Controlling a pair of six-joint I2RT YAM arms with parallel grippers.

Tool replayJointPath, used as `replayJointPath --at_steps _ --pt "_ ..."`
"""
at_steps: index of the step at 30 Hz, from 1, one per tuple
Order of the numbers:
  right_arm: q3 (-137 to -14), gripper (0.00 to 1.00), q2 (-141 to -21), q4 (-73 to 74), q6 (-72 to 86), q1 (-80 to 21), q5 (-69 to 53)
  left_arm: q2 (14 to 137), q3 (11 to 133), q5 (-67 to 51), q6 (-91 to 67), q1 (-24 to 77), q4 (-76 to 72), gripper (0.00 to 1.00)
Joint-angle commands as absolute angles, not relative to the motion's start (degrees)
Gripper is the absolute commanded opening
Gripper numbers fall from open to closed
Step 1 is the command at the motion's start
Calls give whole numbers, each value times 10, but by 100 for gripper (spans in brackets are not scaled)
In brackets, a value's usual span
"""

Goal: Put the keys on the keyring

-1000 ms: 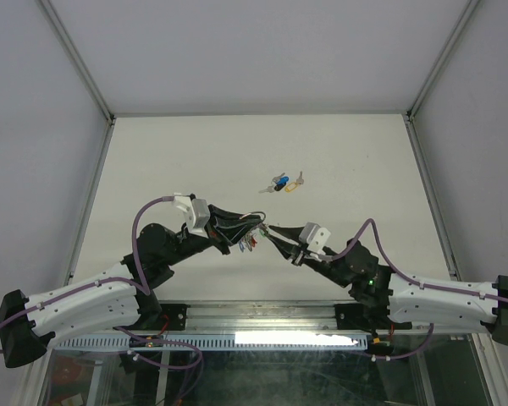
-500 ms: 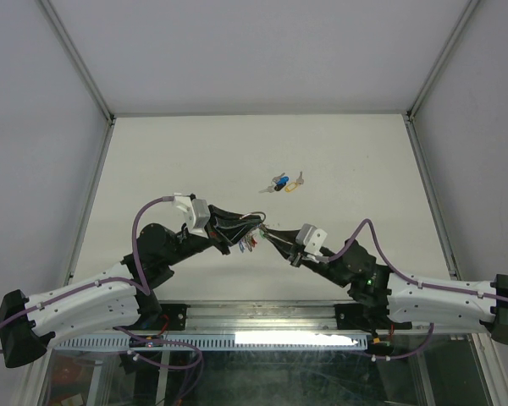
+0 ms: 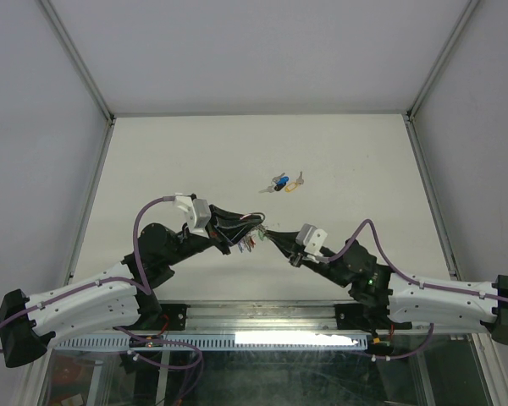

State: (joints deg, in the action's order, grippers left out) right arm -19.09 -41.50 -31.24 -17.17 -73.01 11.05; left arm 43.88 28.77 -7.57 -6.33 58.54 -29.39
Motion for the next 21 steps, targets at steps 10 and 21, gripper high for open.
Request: replayJointPath --at_steps 10,21 --pt "-258 0 -361 -188 -174 -732 116 439 298 -58 -46 588 -315 0" --pt "-393 0 -371 115 -63 -733 125 461 274 -36 -55 588 -323 12"
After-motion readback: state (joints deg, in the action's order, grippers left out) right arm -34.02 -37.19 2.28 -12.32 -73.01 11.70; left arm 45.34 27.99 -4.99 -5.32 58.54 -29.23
